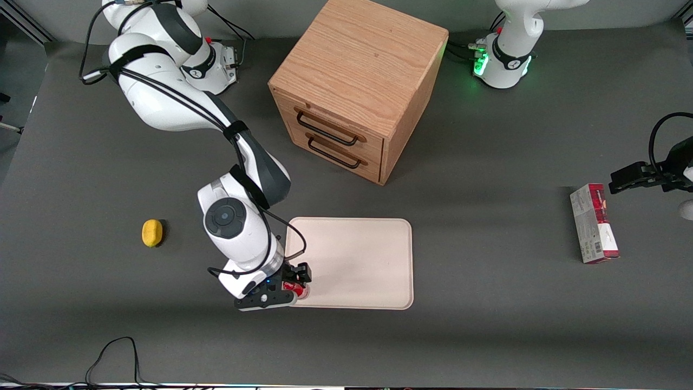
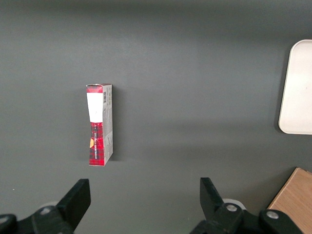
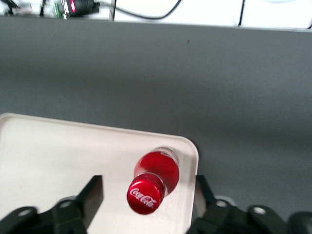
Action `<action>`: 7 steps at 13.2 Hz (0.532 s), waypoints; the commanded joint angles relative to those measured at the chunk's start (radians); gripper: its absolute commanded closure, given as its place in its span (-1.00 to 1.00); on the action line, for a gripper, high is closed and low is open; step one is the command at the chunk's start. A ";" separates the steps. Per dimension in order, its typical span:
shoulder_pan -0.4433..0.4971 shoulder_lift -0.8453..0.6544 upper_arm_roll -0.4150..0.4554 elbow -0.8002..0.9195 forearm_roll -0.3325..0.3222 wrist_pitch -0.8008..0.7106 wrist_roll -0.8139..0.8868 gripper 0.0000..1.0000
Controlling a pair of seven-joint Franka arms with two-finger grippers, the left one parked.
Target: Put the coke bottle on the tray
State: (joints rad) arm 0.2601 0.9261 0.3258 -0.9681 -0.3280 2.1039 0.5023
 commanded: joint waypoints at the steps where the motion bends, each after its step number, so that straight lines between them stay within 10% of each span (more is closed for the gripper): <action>1: -0.042 -0.175 0.012 -0.124 0.032 -0.117 0.033 -1.00; 7: -0.067 -0.755 -0.264 -0.709 0.346 -0.171 -0.241 -1.00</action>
State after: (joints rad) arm 0.1997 0.4272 0.1508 -1.3780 -0.0588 1.9249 0.3527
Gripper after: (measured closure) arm 0.000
